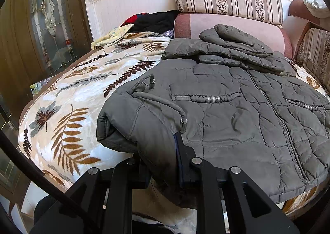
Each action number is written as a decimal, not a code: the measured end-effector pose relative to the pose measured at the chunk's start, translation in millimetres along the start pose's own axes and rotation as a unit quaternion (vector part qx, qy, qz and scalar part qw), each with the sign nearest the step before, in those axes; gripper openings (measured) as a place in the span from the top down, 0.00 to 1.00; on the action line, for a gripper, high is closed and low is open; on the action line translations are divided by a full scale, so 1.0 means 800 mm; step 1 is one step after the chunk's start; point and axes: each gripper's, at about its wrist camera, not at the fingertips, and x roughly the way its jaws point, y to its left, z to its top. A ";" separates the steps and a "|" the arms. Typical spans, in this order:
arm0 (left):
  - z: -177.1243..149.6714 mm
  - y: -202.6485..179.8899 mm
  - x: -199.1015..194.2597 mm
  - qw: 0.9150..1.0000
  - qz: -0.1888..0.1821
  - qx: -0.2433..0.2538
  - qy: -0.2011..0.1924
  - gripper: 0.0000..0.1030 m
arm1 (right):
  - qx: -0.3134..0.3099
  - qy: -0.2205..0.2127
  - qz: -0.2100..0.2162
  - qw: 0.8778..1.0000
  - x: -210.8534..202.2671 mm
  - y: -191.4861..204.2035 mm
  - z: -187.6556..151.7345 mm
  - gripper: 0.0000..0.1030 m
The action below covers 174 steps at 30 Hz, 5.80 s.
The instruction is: Fold large clothes
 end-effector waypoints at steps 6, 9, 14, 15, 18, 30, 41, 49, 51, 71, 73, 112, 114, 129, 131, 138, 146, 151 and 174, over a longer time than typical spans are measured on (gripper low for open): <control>-0.001 0.000 -0.005 1.000 -0.002 -0.003 0.000 0.82 | -0.002 -0.001 0.000 1.000 -0.001 -0.002 0.001 0.86; 0.000 0.001 -0.005 1.000 -0.002 -0.003 0.000 0.82 | -0.002 -0.001 0.000 1.000 -0.002 -0.003 0.002 0.86; 0.001 0.000 -0.007 1.000 -0.004 -0.006 0.000 0.82 | -0.004 -0.002 0.000 1.000 -0.003 -0.003 0.001 0.86; 0.001 0.000 -0.007 1.000 -0.004 -0.006 0.000 0.82 | -0.004 -0.001 0.000 1.000 -0.003 -0.003 0.002 0.86; 0.001 0.000 -0.007 1.000 -0.004 -0.006 0.000 0.82 | -0.003 0.001 -0.001 1.000 -0.002 -0.005 0.002 0.86; 0.005 -0.004 -0.011 1.000 -0.007 -0.009 -0.002 0.82 | -0.008 0.001 -0.002 1.000 -0.005 0.000 0.009 0.86; 0.024 0.000 -0.018 1.000 -0.014 -0.013 -0.011 0.82 | -0.027 -0.016 0.006 0.999 -0.017 0.020 0.032 0.86; 0.033 0.006 -0.022 0.999 -0.028 -0.013 -0.013 0.82 | -0.032 -0.020 0.009 0.999 -0.022 0.026 0.047 0.86; 0.034 0.007 -0.021 0.999 -0.029 -0.012 -0.014 0.82 | -0.035 -0.022 0.010 0.999 -0.024 0.028 0.050 0.86; 0.101 0.016 -0.026 0.998 -0.066 -0.013 -0.018 0.82 | -0.040 -0.049 0.044 0.997 -0.033 0.050 0.108 0.86; 0.112 0.017 -0.028 0.997 -0.069 -0.015 -0.022 0.82 | -0.043 -0.055 0.048 0.996 -0.035 0.054 0.120 0.86; 0.498 -0.024 0.225 0.981 -0.184 -0.069 0.000 0.61 | 0.000 -0.063 -0.012 0.998 0.261 0.102 0.474 0.86; 0.506 -0.024 0.241 0.982 -0.178 -0.068 -0.003 0.60 | 0.002 -0.057 -0.023 0.998 0.285 0.100 0.481 0.86; 0.481 -0.073 0.295 0.980 -0.197 0.000 -0.012 0.59 | 0.004 -0.009 -0.099 0.995 0.429 0.053 0.499 0.85; 0.467 -0.115 0.301 0.976 -0.218 0.030 -0.002 0.59 | 0.011 -0.008 -0.095 0.995 0.434 0.049 0.500 0.84; 0.442 -0.211 0.358 0.974 -0.204 0.083 0.048 0.59 | 0.019 -0.017 -0.053 0.998 0.421 0.033 0.507 0.51; 0.444 -0.229 0.408 0.977 -0.186 0.076 0.069 0.58 | -0.052 -0.006 -0.007 0.999 0.377 0.043 0.500 0.43; 0.440 -0.238 0.426 0.979 -0.175 0.076 0.073 0.54 | -0.126 0.032 -0.025 0.991 0.415 0.067 0.458 0.49; 0.339 -0.108 0.274 0.995 -0.086 0.043 0.013 0.45 | -0.083 0.033 -0.026 0.996 0.297 0.047 0.374 0.52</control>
